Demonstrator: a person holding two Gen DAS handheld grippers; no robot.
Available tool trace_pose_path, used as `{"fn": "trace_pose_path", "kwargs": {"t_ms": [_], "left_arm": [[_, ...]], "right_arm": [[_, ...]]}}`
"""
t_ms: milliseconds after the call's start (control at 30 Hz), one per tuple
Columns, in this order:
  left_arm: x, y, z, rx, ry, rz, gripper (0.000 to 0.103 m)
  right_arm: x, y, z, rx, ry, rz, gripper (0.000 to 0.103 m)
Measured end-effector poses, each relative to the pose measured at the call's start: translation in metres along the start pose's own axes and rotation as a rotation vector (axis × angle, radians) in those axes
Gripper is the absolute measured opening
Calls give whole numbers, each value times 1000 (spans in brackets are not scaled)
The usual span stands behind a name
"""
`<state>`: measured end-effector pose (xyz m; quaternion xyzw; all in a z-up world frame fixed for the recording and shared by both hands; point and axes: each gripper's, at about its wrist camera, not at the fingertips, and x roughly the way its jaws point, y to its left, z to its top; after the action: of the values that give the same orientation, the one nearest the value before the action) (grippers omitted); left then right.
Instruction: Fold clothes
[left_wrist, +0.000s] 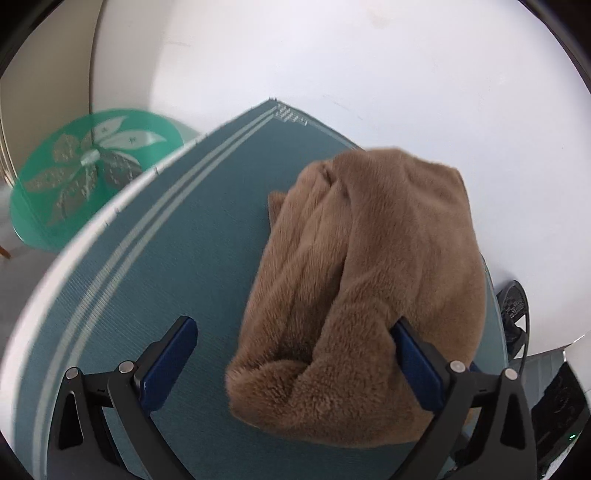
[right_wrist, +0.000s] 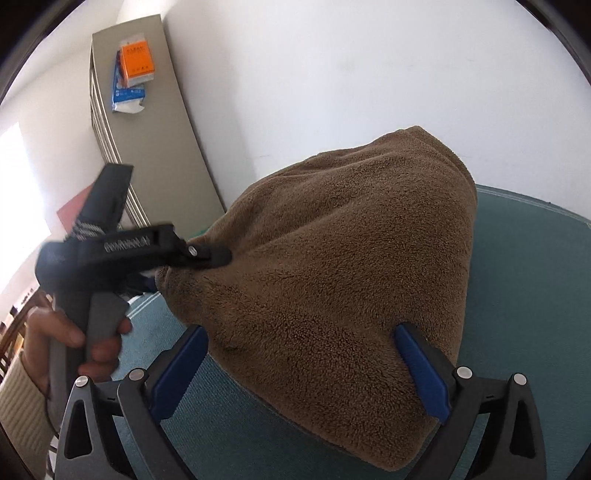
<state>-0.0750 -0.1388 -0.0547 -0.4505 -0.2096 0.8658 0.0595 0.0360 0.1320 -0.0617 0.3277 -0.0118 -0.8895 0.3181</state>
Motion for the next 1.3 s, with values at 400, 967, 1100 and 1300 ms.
{"fn": "trace_pose_path", "kwargs": {"t_ms": [400, 967, 1100, 1300], "left_arm": [[7, -21, 73, 66, 48, -75, 103], [95, 22, 67, 19, 300, -250, 103], [98, 19, 68, 47, 312, -261, 103], [105, 25, 73, 67, 366, -376, 103]], "right_arm": [[6, 4, 4, 15, -2, 3, 102], [7, 1, 5, 44, -14, -17, 102], [5, -8, 9, 78, -42, 14, 102], [-34, -48, 35, 222, -137, 41, 102]]}}
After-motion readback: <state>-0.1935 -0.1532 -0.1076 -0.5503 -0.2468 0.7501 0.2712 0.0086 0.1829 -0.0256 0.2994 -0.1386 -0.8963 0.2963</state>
